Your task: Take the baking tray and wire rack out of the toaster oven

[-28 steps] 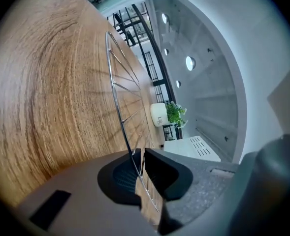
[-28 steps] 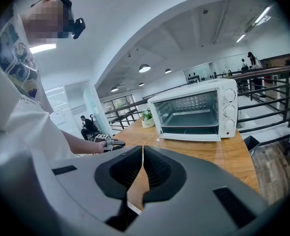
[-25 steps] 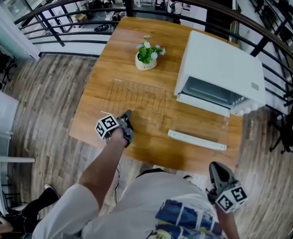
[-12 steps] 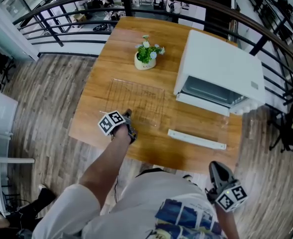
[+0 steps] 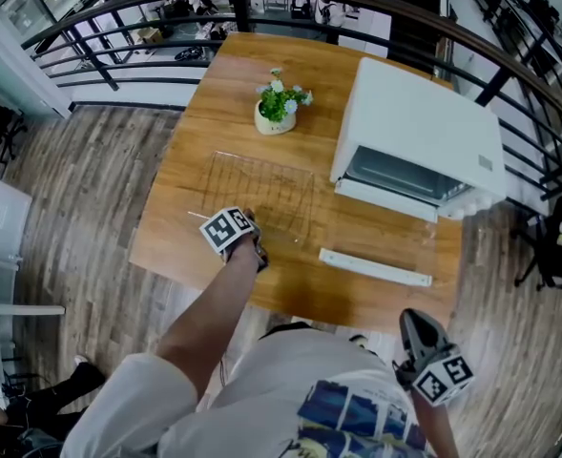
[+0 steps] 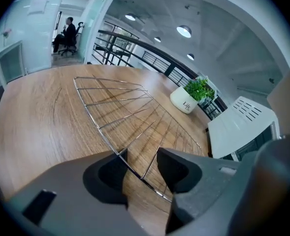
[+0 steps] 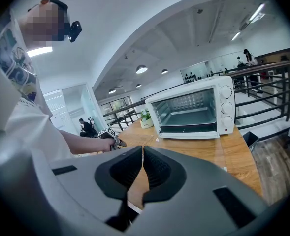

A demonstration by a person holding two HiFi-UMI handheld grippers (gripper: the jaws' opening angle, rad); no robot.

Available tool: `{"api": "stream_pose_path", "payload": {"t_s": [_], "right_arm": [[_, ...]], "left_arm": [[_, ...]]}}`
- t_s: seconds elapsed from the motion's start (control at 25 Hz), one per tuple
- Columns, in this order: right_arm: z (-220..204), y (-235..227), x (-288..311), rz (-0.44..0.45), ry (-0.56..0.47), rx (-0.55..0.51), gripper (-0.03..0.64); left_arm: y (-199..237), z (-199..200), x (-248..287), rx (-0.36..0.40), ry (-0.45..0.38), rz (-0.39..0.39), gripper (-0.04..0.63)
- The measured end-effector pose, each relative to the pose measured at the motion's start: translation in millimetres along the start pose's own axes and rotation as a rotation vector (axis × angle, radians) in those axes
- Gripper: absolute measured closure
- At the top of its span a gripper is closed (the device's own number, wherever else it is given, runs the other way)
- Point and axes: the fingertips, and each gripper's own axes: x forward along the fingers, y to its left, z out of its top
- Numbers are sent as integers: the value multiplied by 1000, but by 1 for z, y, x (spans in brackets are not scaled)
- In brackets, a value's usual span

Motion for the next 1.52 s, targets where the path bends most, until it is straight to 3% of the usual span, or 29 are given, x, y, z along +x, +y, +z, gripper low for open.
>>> {"api": "stream_pose_path", "payload": {"t_s": [0.2,0.48,1.0,1.52], "right_arm": [[1,1,-2,1,-3,-1,610],[2,0,-5,-8,-6,3,611],[1,0,-1,0,-4,3,611],[0,1,-1,8,-8,5,611]], "left_arm": [[-1,-1,0,25,-10,26,410],[3,-1,-4,-18,-25,73,378],[8,-3,-8,-59,-30,85,345],[14,-10,-19,-40,-32,65,334]]}}
